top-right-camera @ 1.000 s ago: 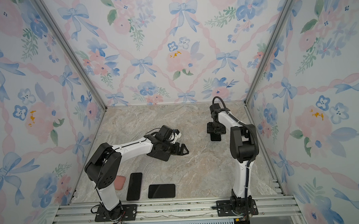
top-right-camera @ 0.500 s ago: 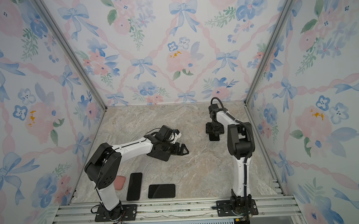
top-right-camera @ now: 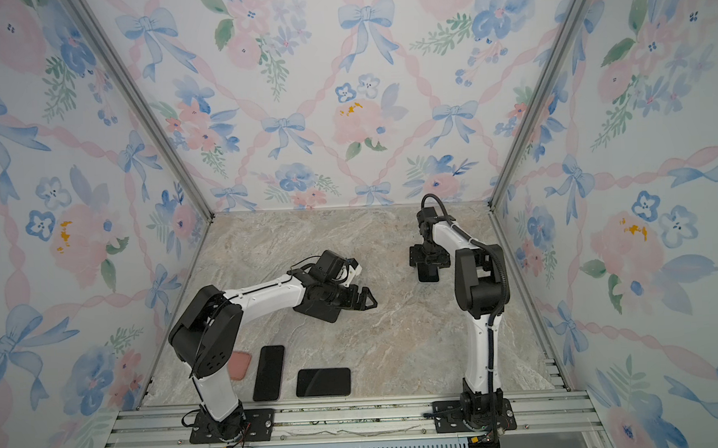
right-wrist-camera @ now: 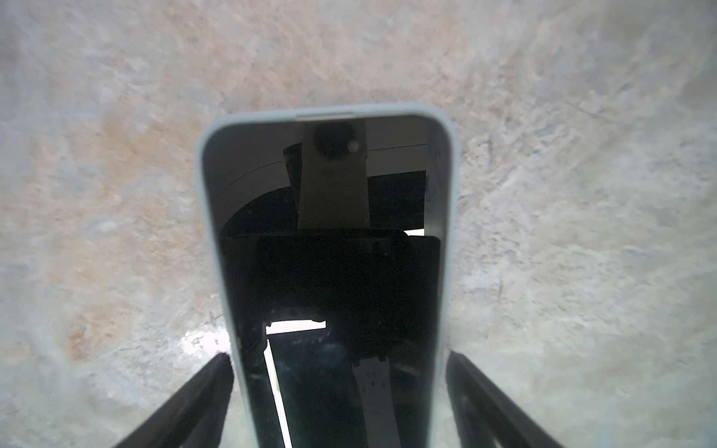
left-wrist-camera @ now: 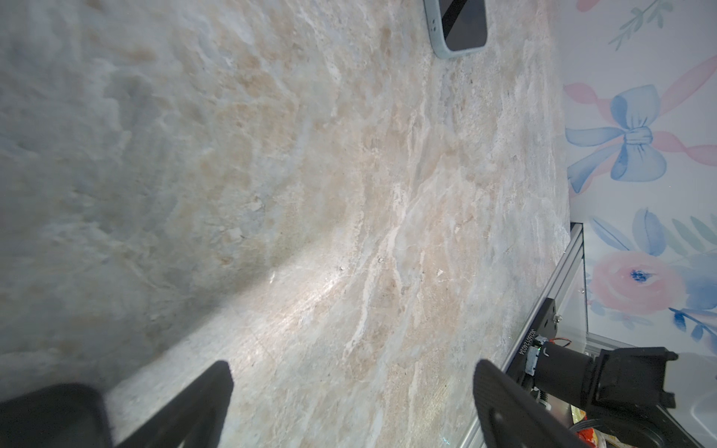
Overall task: Put the phone into the phone case
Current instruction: 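Lay the cased phone flat, open the right gripper and draw back, then reach the right gripper to the loose black phone near the robot and grasp it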
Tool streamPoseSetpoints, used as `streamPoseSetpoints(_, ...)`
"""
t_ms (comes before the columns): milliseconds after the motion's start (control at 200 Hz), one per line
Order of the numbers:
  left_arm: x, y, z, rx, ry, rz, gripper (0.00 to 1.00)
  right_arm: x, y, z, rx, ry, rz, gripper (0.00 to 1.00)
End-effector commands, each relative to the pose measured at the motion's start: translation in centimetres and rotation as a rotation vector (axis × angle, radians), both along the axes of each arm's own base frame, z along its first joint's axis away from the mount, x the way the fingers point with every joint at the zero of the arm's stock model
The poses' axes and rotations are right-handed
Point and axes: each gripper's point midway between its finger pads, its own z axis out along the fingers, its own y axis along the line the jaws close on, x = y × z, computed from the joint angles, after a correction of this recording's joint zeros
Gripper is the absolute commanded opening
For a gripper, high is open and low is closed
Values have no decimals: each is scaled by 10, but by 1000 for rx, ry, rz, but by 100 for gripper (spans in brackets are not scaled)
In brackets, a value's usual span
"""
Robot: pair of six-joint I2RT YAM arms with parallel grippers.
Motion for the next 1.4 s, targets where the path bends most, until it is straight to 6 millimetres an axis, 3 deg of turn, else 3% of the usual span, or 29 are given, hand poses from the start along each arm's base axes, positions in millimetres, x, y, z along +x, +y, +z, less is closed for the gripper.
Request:
streamPoseSetpoints(0, -3, 5, 7, -9, 10, 0, 98, -6, 3, 26, -13, -30, 19, 87)
streamPoseSetpoints(180, -7, 13, 9, -8, 9, 13, 98, -34, 13, 54, -2, -102, 65, 86)
streamPoseSetpoints(345, -11, 25, 10, -3, 10, 30, 98, -75, 43, 62, -37, -166, 187, 83)
streamPoseSetpoints(430, -12, 32, 9, 2, 10, 46, 98, -100, 73, 60, -38, -199, 298, 82)
streamPoseSetpoints(465, -12, 35, 9, 3, 12, 50, 98, -109, 86, 70, -29, -245, 343, 81)
streamPoseSetpoints(605, -12, 52, 6, 7, 19, 79, 98, -154, 145, 78, 28, -370, 592, 81)
streamPoseSetpoints(825, -16, 80, 2, 12, 41, 136, 98, -225, 221, 90, 168, -602, 953, 84)
streamPoseSetpoints(940, -18, 93, 1, 8, 49, 164, 98, -261, 255, 86, 234, -658, 1135, 85)
streamPoseSetpoints(1100, -18, 112, 4, -15, 62, 216, 98, -304, 293, 65, 278, -612, 1337, 85)
streamPoseSetpoints(1395, -14, 145, 6, -49, 80, 317, 98, -342, 329, 35, 369, -527, 1454, 87)
